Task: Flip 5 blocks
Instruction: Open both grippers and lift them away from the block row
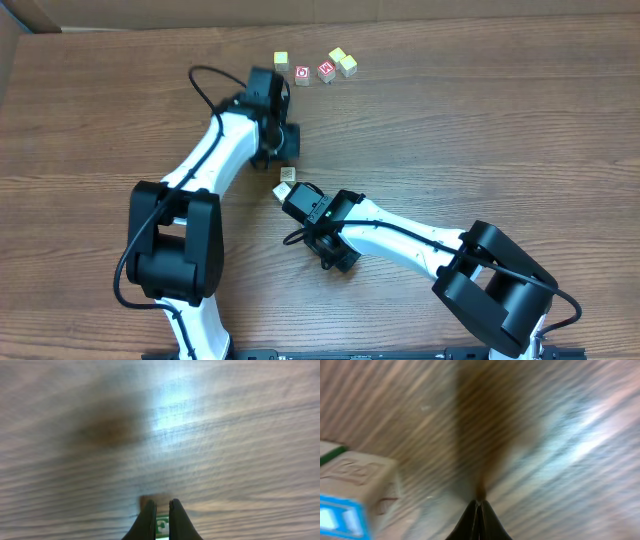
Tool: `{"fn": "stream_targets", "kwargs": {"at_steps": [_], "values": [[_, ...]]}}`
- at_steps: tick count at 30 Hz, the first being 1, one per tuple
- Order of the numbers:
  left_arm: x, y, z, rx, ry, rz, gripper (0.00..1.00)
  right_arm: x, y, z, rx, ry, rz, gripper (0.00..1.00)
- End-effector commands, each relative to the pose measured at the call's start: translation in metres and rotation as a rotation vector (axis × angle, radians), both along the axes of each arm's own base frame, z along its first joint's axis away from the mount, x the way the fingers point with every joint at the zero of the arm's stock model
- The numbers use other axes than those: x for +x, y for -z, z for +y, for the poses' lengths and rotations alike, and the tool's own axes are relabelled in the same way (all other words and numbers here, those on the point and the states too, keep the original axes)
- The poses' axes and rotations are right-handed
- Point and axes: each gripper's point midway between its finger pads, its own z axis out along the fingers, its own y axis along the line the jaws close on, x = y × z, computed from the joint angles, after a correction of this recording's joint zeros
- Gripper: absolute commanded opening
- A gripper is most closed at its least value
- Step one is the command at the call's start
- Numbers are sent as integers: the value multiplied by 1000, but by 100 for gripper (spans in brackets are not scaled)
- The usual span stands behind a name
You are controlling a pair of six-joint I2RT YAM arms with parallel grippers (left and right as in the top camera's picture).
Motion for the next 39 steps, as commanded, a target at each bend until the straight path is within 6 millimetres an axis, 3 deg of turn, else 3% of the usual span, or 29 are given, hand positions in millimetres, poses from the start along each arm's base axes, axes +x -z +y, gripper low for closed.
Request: {"fn": "stream_targets", "kwargs": {"at_steps": [1, 4, 8, 14, 20, 27, 39], "values": [[24, -49, 24, 1, -178, -49, 4, 32, -43, -3, 3, -154, -156, 4], [10, -64, 41, 12, -261, 33, 4, 53, -66, -8, -22, -341, -261, 4], [-29, -58, 56, 64, -281, 196, 4, 78, -80, -22, -51, -491, -328, 9], [-77, -22, 63, 125, -275, 374, 4, 113, -79, -57, -78, -494, -339, 10], [-109, 18, 62, 117, -297, 469, 4, 142, -82, -74, -95, -560, -399, 10], [-113, 47, 46, 16, -287, 456, 4, 146, -70, -87, -104, -535, -394, 11], [-99, 49, 27, -76, -262, 407, 4, 147, -61, -87, -103, -535, -395, 12]]}}
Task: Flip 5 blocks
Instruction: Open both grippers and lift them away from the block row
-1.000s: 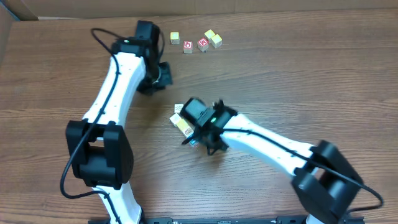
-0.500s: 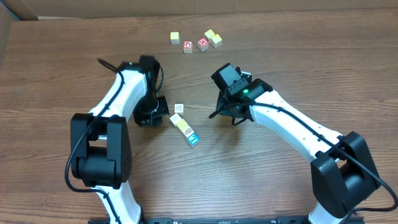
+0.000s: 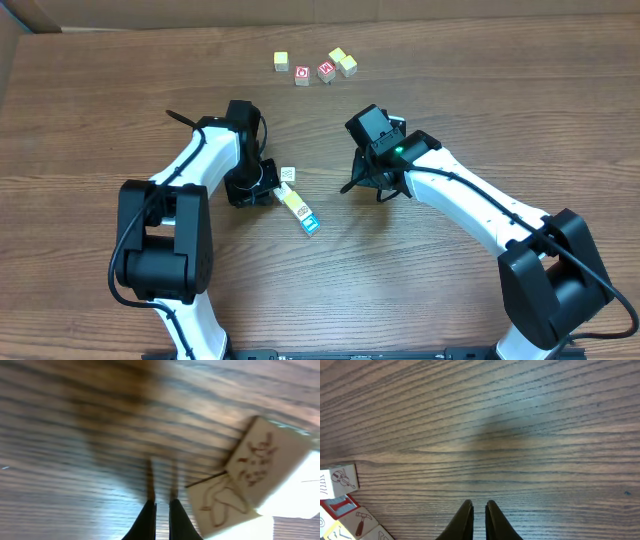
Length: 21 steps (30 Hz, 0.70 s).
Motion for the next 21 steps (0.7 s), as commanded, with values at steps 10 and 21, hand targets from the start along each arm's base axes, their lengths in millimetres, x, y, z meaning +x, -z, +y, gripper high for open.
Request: {"fn": "stream_targets", "kwargs": {"at_steps": [10, 21], "values": [[5, -2, -17, -56, 16, -31, 4, 2, 2, -3, -13, 0, -6, 13], [4, -3, -26, -88, 30, -33, 4, 2, 2, -3, -13, 0, -6, 14]]}}
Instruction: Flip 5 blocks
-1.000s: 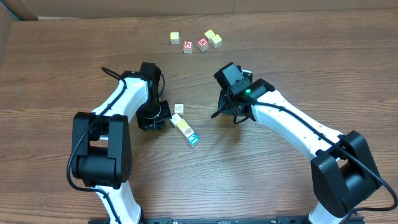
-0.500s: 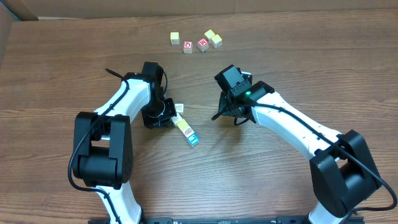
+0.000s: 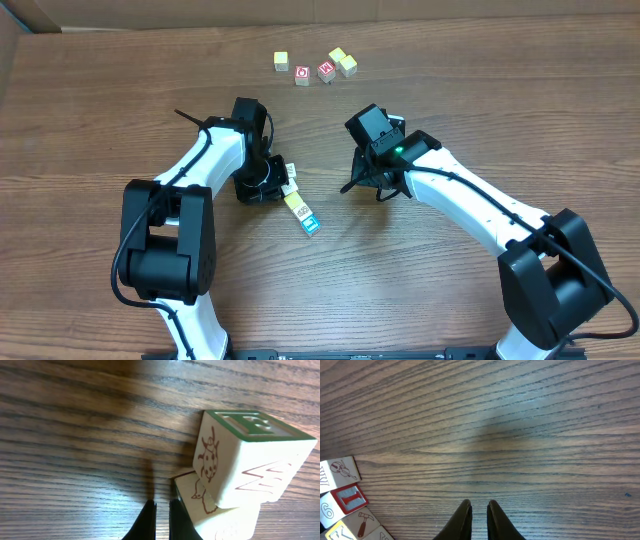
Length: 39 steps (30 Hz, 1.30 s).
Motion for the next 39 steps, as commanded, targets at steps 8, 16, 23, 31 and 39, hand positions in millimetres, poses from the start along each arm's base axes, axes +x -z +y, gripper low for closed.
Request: {"fn": "stream_targets", "kwargs": {"at_steps": [8, 16, 23, 31, 39], "values": [[-3, -2, -8, -21, 26, 0, 4, 1, 3, -4, -14, 3, -1, 17], [12, -27, 21, 119, 46, -15, 4, -3, 4, -1, 3, -5, 17, 33], [55, -64, 29, 187, 35, -157, 4, 1, 2, 3, 19, -8, 2, 40], [89, -65, 16, 169, 38, -308, 4, 1, 2, 4, 21, -8, -1, 34], [98, -63, -11, 160, 115, -384, 4, -28, 8, 16, 105, -42, 144, 4]]}}
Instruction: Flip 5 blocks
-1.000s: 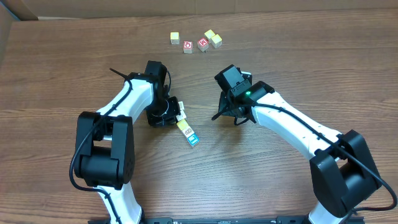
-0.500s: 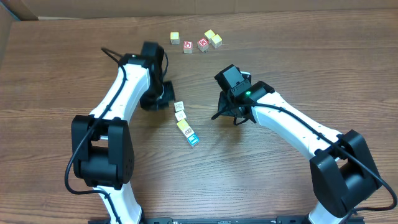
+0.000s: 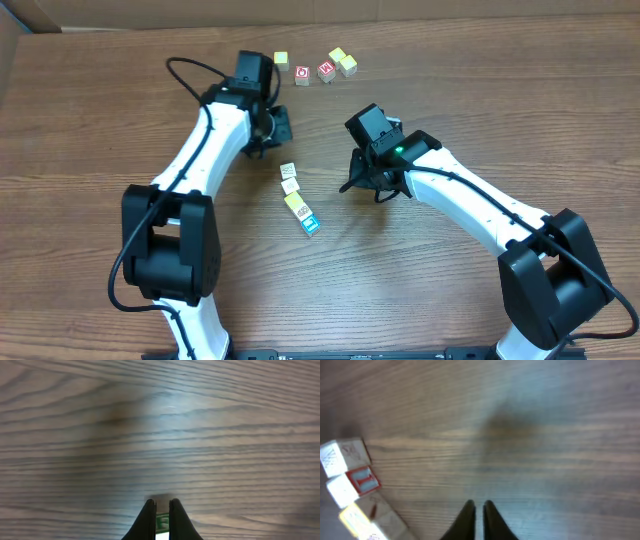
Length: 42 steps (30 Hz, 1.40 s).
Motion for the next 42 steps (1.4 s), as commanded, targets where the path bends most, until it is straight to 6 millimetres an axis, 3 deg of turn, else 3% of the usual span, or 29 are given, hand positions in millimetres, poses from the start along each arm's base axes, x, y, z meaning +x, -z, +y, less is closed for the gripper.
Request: {"fn": "stream_targets", "kwargs": {"at_steps": [1, 6, 15, 30, 42], "values": [[-3, 1, -7, 27, 52, -11, 4, -22, 7, 5, 53, 3, 112, 4], [-3, 2, -9, 30, 64, -13, 4, -60, 27, 2, 38, 133, 254, 4], [-1, 5, -9, 44, 104, -31, 4, -109, 51, 37, 78, 170, 326, 4], [-10, 38, -5, 63, 135, -38, 4, -122, 57, 54, 72, 247, 278, 4], [-12, 40, 2, 98, 124, -35, 4, -125, 57, 60, 75, 249, 266, 4]]}}
